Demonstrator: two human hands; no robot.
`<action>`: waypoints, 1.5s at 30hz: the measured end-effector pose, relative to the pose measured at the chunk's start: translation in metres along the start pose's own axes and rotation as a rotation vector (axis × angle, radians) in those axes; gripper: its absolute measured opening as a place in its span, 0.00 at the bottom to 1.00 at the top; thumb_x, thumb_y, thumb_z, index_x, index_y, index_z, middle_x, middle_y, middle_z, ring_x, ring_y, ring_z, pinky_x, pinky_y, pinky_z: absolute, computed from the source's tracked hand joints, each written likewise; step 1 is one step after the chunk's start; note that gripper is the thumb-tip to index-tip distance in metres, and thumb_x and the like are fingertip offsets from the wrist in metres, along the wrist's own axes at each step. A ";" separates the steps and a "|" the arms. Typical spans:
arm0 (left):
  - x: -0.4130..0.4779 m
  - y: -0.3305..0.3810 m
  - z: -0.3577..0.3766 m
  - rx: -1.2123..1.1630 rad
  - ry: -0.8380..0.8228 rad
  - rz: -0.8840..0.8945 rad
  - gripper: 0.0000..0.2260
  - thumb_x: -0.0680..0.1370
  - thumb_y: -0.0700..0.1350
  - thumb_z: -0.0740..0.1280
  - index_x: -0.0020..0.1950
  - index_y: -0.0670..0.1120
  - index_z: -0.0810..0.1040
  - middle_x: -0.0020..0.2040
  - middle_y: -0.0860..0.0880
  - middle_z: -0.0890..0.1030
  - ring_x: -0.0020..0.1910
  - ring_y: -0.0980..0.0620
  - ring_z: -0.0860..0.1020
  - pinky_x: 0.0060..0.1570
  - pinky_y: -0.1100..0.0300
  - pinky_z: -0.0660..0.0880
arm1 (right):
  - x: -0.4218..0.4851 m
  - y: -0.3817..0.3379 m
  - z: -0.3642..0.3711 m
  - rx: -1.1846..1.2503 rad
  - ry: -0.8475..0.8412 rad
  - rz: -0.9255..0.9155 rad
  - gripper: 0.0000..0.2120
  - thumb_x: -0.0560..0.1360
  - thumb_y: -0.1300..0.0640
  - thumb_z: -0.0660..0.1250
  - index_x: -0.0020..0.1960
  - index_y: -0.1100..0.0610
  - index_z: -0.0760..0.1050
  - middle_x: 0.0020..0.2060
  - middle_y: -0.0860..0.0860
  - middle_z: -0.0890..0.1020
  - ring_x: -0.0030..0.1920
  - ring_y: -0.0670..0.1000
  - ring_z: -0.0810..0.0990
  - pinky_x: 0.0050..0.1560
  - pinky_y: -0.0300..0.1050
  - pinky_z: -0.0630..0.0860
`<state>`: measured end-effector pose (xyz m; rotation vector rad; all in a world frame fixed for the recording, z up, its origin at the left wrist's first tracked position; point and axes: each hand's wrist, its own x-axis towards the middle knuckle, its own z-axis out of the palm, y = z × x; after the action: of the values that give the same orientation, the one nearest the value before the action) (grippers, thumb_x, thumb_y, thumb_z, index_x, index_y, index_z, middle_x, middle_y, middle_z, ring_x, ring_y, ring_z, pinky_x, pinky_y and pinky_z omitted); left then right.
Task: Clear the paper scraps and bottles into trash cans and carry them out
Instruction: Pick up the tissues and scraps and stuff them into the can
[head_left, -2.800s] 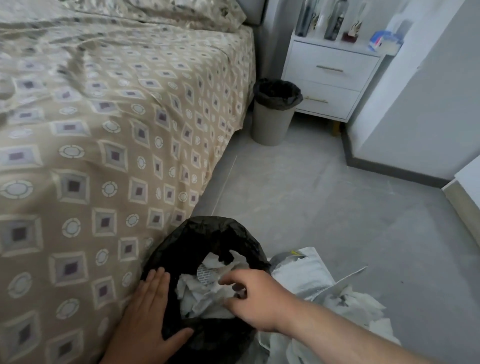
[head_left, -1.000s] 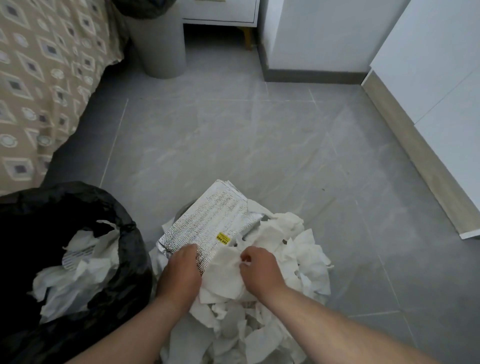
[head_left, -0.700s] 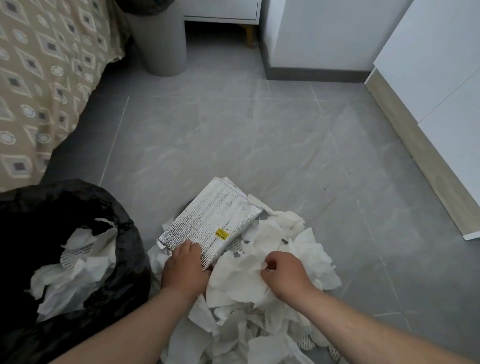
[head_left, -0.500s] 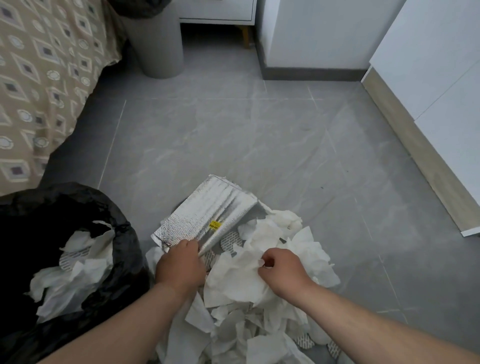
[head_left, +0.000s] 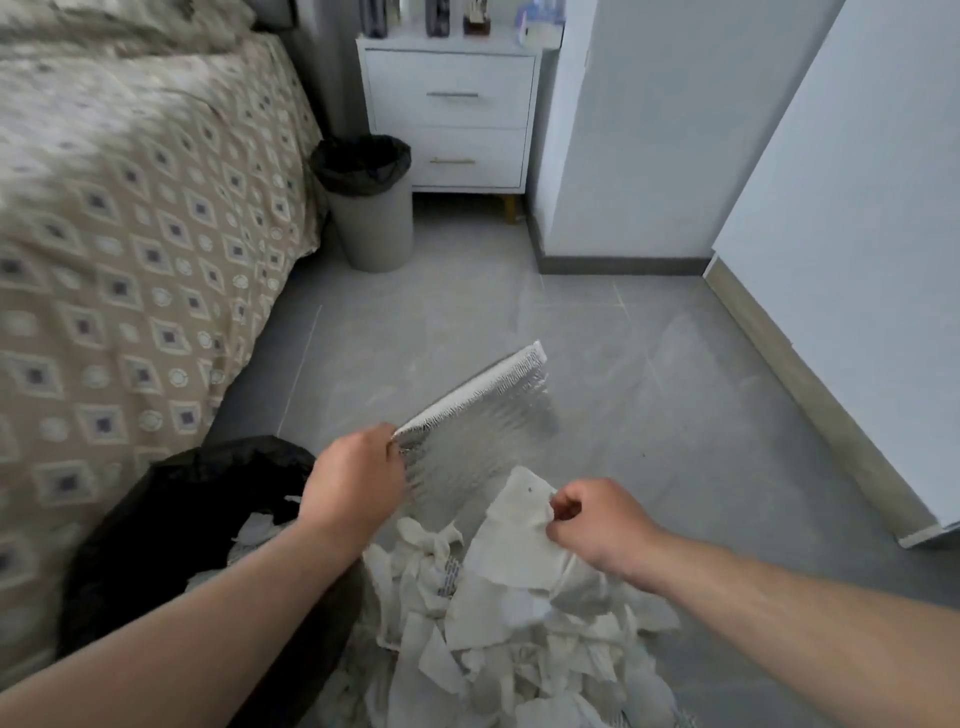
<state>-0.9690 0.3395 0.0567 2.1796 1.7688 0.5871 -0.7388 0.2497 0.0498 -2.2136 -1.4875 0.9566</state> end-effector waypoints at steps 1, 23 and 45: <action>0.001 0.004 -0.018 -0.057 0.021 -0.027 0.08 0.76 0.44 0.60 0.40 0.43 0.74 0.35 0.44 0.79 0.39 0.38 0.75 0.37 0.52 0.71 | -0.008 -0.006 -0.008 0.000 0.004 -0.016 0.05 0.66 0.60 0.69 0.33 0.51 0.77 0.31 0.46 0.80 0.37 0.46 0.79 0.36 0.36 0.71; -0.127 -0.202 -0.142 -0.363 0.434 -0.669 0.03 0.72 0.36 0.71 0.42 0.43 0.81 0.31 0.52 0.80 0.26 0.62 0.75 0.32 0.77 0.68 | -0.050 -0.044 0.000 0.047 0.067 -0.019 0.13 0.62 0.60 0.78 0.27 0.50 0.76 0.20 0.45 0.74 0.23 0.42 0.69 0.31 0.41 0.67; -0.053 -0.198 -0.049 0.779 -0.767 0.007 0.16 0.76 0.41 0.58 0.62 0.43 0.76 0.62 0.45 0.78 0.61 0.43 0.77 0.57 0.51 0.74 | -0.059 -0.095 0.028 0.061 -0.061 -0.047 0.07 0.64 0.59 0.76 0.35 0.60 0.79 0.25 0.47 0.75 0.27 0.46 0.70 0.34 0.41 0.67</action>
<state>-1.1727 0.3284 0.0029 2.3306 1.6491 -0.9898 -0.8382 0.2327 0.1054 -2.1151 -1.5095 1.0489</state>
